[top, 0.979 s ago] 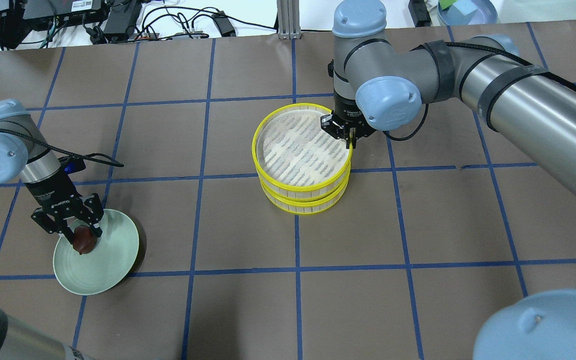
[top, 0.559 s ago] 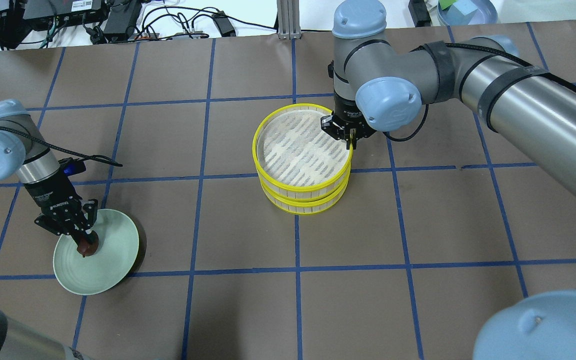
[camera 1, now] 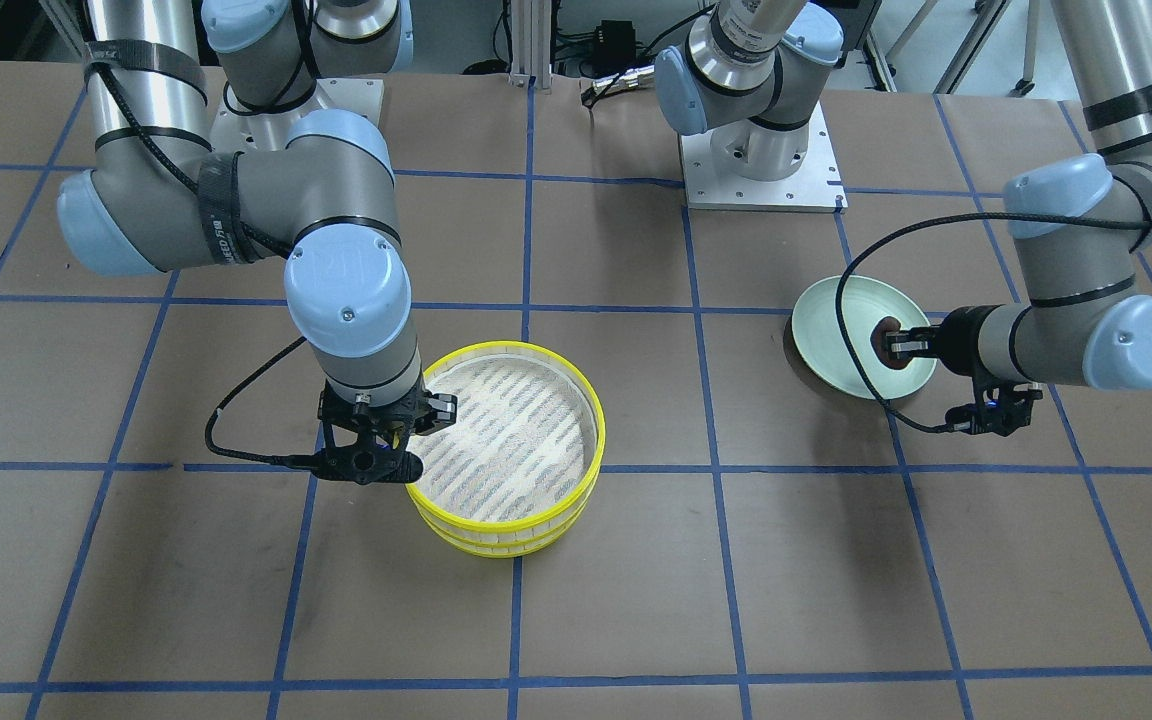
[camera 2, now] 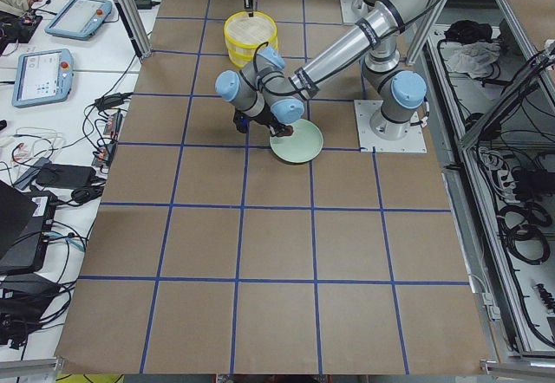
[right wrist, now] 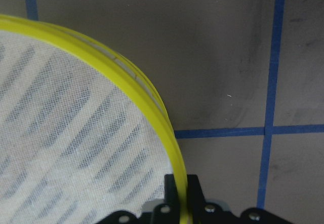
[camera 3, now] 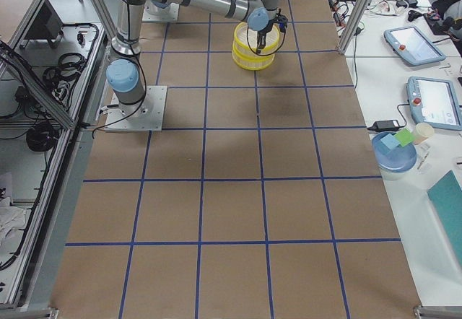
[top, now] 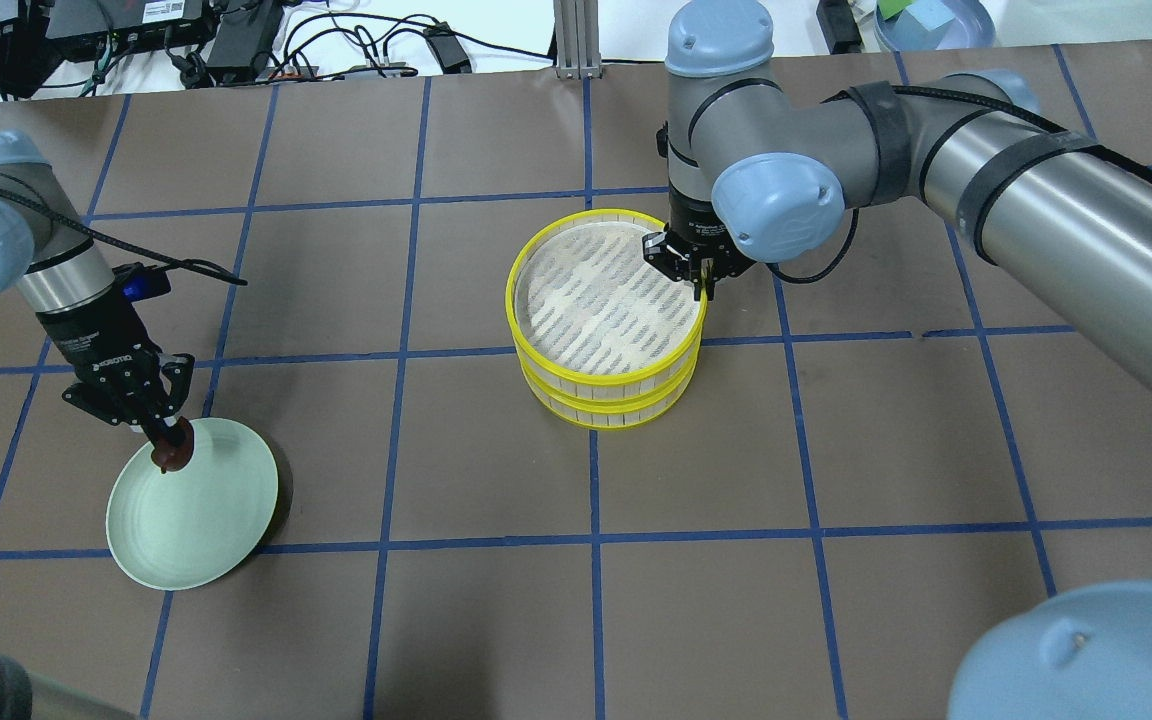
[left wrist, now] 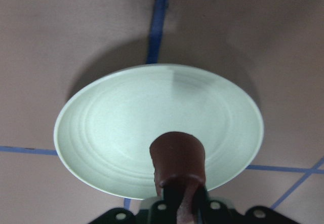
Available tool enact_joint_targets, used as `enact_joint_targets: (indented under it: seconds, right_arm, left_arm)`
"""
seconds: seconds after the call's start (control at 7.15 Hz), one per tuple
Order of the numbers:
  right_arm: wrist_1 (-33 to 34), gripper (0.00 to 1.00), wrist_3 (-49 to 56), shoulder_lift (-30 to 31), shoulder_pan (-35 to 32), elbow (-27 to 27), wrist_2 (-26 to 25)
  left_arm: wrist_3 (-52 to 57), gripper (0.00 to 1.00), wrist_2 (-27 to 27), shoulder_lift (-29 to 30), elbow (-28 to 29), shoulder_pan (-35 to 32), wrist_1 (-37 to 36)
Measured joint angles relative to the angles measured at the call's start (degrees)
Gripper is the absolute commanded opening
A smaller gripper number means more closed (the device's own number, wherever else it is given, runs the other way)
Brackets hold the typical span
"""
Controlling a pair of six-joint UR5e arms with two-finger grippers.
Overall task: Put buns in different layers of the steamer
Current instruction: 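Lower the left gripper to the plate and grasp the dark brown bun, then carry the brown bun over the top tier with the left gripper while the right releases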
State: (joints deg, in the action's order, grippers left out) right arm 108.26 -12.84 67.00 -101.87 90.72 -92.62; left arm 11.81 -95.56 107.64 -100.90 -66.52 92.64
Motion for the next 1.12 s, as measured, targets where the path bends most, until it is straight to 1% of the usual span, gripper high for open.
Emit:
enact_joint_targets:
  seconds: [0.28, 0.42, 0.56, 0.7, 0.84, 1.12]
  right_arm:
    - [-0.17, 0.02, -0.10, -0.01, 0.00, 0.25, 0.05]
    - [-0.28, 0.03, 0.01, 0.00, 0.00, 0.29, -0.01]
    - [-0.40, 0.40, 0.07, 0.02, 0.00, 0.31, -0.07]
    - [-0.51, 0.99, 0.11, 0.05, 0.00, 0.36, -0.11]
    - [-0.58, 1.00, 0.17, 0.06, 0.00, 0.44, -0.13]
    - [-0.66, 1.00, 0.30, 0.81, 0.02, 0.57, -0.11]
  left_arm:
    - [-4.09, 0.00, 1.85, -3.19, 1.08, -4.73, 0.41]
    - [-5.48, 0.00, 2.48, -4.51, 1.34, -5.97, 0.57]
    - [-7.02, 0.00, 3.24, -5.49, 1.77, -6.60, 0.75]
    - [-8.93, 0.00, 3.98, -6.12, 2.68, -7.52, 0.83]
    - [-11.40, 0.00, 4.93, -6.54, 3.79, -9.51, 0.85]
    - [-18.55, 0.00, 7.79, -7.12, 5.69, -15.77, 0.31]
